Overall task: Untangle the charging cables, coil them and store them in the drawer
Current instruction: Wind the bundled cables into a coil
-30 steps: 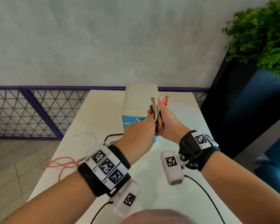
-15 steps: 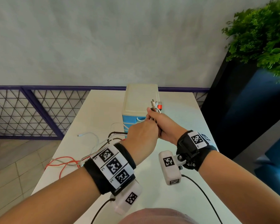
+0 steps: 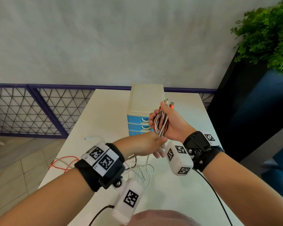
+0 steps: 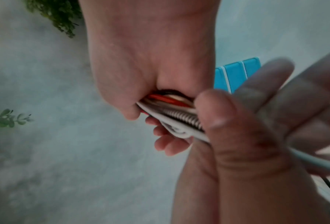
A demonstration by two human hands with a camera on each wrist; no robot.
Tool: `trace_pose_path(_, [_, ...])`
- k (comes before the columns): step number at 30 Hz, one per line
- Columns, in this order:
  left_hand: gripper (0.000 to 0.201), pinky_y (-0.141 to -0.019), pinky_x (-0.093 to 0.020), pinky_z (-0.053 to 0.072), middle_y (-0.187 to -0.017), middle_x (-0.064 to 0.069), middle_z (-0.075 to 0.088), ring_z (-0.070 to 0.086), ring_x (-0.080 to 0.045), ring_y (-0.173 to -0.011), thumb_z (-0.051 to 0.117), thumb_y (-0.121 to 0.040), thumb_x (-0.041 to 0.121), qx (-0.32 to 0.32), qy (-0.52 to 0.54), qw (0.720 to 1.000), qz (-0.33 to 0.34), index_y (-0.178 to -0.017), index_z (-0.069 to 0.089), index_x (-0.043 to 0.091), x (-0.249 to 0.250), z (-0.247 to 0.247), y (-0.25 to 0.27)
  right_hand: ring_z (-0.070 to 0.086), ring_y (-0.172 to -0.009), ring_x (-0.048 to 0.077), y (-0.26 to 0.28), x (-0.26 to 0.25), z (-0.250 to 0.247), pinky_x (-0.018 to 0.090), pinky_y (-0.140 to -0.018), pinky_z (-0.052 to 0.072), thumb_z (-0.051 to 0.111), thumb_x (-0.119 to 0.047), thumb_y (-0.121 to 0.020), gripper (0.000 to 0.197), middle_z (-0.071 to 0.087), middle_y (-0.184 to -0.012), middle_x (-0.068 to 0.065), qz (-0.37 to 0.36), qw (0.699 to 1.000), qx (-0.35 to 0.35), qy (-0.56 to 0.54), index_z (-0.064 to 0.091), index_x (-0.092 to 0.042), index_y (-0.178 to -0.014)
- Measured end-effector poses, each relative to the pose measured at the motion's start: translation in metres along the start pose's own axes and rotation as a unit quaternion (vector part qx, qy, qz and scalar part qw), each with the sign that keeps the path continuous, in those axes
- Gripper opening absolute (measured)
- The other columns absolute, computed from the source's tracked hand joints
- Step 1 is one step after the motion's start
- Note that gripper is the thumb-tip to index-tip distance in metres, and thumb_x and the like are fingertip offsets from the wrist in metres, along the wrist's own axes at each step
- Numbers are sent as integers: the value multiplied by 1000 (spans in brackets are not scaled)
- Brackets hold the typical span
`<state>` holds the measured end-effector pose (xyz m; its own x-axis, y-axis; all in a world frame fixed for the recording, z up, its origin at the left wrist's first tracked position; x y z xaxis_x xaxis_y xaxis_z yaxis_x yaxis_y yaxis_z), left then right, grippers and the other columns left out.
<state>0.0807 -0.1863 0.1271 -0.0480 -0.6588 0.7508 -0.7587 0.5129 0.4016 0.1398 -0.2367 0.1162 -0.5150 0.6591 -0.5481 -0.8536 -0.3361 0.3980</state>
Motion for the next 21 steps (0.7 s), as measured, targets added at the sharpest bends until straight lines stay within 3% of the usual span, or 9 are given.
trace_pose_path(2, [41, -80, -24, 44, -99, -12, 70, 58, -8, -70, 26, -104, 29, -14, 9, 1000, 6, -109, 57, 2, -4, 3, -2, 59, -60, 19, 2, 1, 4, 29, -64, 54, 46, -45, -98, 44, 51, -69, 6, 2, 1000, -11, -24, 46, -11, -69])
trace_pose_path(4, [39, -76, -26, 44, -78, -1, 66, 57, -10, -68, 29, -103, 31, 10, -12, 1000, 23, -101, 58, 6, -6, 1, -5, 56, -53, 17, 2, -1, 6, 26, -58, 55, 45, -46, -98, 45, 50, -63, 5, -6, 1000, -6, -27, 45, -12, -68])
trace_pose_path(7, [36, -61, -25, 43, -64, 4, 58, 53, -11, -58, 35, -100, 38, 80, -54, 994, 58, -84, 54, 13, -10, -4, -9, 43, -38, 6, 1, -5, 6, 17, -40, 42, 47, -49, -96, 45, 42, -51, -4, -22, 999, 19, -27, 41, -17, -66])
trace_pose_path(10, [37, -54, -24, 41, -63, -1, 55, 52, -12, -51, 42, -97, 42, 118, -32, 989, 88, -81, 53, 11, -15, -6, -12, 32, -29, 2, 1, -13, 4, 14, -32, 29, 47, -47, -96, 46, 33, -41, -9, -45, 998, 31, -19, 36, -18, -62])
trace_pose_path(14, [39, -48, -20, 43, -53, -3, 39, 45, -11, -40, 54, -94, 35, 61, 96, 987, 116, -65, 42, 12, -27, -7, -15, 26, -27, 3, 2, -24, 0, 15, -29, 23, 45, -45, -98, 44, 31, -37, -9, -71, 996, 44, 19, 37, -18, -64])
trace_pose_path(18, [45, -69, -30, 55, -43, 3, 35, 40, -10, -34, 58, -88, 48, -15, 198, 977, 80, -57, 45, 18, -51, -7, -14, 25, -26, 3, 3, -42, -6, 15, -29, 22, 43, -43, -99, 44, 30, -36, -9, -100, 993, 59, 11, 36, -19, -64])
trace_pose_path(21, [42, -70, -32, 53, -43, 8, 32, 36, -8, -37, 51, -83, 56, -54, 286, 955, 50, -58, 48, 21, -61, -8, -5, 26, -28, 3, 5, -52, -10, 16, -30, 23, 43, -43, -99, 45, 30, -37, -9, -115, 991, 60, -5, 34, -19, -62])
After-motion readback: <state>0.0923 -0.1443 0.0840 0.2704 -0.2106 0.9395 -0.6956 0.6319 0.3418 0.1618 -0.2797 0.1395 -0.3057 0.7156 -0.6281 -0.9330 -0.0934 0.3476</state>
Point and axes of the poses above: each hand's wrist, its own y-axis away from the middle knuckle, its own z-axis out of the palm, x = y × z, the point moved 8 cm from there along -y, towards the middle knuckle
